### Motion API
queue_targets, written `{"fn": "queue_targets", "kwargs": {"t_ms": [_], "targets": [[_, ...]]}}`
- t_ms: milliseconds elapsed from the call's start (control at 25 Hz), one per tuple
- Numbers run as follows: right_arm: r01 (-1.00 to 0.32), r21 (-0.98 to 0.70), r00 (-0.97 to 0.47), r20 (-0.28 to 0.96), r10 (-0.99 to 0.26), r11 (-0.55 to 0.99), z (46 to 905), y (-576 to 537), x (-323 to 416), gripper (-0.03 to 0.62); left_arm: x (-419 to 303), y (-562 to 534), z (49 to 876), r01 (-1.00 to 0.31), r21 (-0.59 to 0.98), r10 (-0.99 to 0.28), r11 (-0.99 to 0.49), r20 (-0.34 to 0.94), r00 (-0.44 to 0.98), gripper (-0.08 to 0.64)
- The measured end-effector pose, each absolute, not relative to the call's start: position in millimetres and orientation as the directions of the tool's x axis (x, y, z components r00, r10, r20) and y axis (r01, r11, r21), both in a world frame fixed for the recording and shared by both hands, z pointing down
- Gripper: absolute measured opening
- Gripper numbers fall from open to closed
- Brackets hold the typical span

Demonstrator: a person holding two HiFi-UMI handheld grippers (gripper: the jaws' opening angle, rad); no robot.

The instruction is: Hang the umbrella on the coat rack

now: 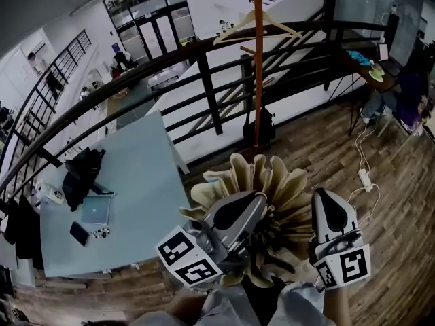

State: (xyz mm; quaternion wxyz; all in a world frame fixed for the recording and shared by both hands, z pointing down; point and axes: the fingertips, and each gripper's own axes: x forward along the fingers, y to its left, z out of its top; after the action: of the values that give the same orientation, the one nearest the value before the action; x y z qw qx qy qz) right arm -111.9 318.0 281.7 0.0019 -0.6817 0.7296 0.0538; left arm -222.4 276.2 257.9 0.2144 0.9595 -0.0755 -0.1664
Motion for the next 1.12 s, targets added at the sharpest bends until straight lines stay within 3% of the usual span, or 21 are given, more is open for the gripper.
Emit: {"fn": "queue_targets", "kwargs": {"t_ms": [560, 1120], "targets": [[-0.993, 0.099, -0.074, -0.059, -0.995, 0.068, 289.3, 305.4, -133.7, 0.0, -224.2, 255.8, 261.9, -0.05, 0.411, -0.185, -0.91, -0.296, 0.937, 0.002], [-0.984, 0.099, -0.159, -0.11, -0.981, 0.149, 282.3, 237.0, -71.9, 0.0, -166.6, 197.6, 255.7, -0.111, 0.407, -0.246, -0.907, -0.296, 0.923, 0.001]]}}
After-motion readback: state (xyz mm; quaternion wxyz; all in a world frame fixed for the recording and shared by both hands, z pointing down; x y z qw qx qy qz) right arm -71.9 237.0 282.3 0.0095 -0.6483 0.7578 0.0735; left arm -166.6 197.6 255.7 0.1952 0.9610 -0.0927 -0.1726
